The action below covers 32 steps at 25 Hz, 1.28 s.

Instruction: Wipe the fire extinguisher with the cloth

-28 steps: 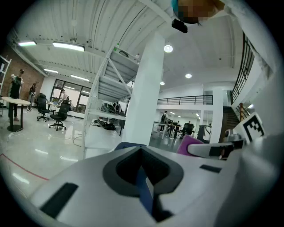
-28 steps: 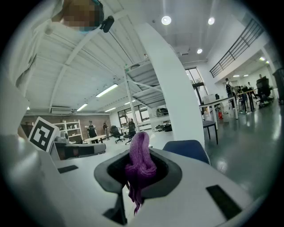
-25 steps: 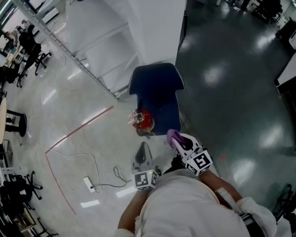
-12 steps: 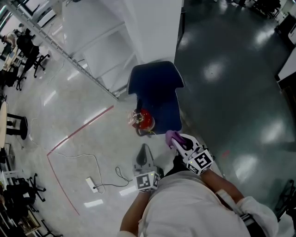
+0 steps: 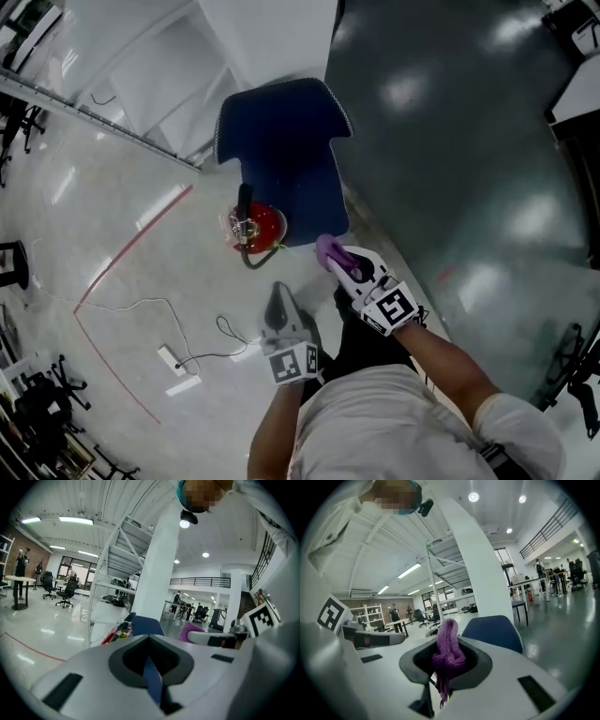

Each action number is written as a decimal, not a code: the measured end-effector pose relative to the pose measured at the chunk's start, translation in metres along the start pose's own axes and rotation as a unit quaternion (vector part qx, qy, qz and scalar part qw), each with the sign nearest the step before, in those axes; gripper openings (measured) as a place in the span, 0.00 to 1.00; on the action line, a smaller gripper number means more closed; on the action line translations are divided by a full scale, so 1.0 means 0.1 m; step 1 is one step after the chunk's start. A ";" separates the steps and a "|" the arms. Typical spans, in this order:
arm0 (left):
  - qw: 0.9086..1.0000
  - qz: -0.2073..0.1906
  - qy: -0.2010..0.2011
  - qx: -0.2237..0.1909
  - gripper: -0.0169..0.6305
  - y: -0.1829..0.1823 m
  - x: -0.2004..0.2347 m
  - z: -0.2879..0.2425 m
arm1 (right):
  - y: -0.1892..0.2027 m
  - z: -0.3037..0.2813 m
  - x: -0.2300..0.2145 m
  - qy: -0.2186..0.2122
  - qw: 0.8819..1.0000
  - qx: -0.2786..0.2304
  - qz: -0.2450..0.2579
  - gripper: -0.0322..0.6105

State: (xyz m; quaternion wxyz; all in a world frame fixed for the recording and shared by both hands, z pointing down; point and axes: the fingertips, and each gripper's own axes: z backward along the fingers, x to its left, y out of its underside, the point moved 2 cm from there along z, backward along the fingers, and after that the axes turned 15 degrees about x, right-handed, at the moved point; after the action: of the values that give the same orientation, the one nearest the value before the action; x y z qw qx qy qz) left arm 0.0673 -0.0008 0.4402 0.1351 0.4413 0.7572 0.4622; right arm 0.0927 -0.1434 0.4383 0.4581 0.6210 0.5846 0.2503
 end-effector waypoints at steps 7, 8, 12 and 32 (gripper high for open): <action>1.000 0.000 -0.004 0.014 0.03 0.59 0.08 -0.57 | 0.73 -0.55 -0.24 0.008 1.000 0.012 -0.026 0.14; 1.000 0.004 -0.006 0.013 0.03 0.66 0.12 -0.65 | 0.85 -0.69 -0.28 0.008 1.000 0.016 -0.026 0.14; 1.000 0.019 -0.014 0.021 0.03 1.03 0.22 -0.92 | 1.36 -1.12 -0.40 0.002 0.998 0.046 -0.031 0.14; 0.999 0.049 -0.006 0.023 0.03 1.68 0.48 -1.27 | 2.73 -2.70 -0.87 -0.019 0.994 0.089 -0.061 0.14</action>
State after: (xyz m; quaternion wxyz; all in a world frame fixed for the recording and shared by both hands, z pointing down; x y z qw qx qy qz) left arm 0.0537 -0.0060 0.6557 0.1068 0.4836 0.7445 0.4477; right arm -0.0170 -0.1232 0.8157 0.4269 0.6271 0.6324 0.1570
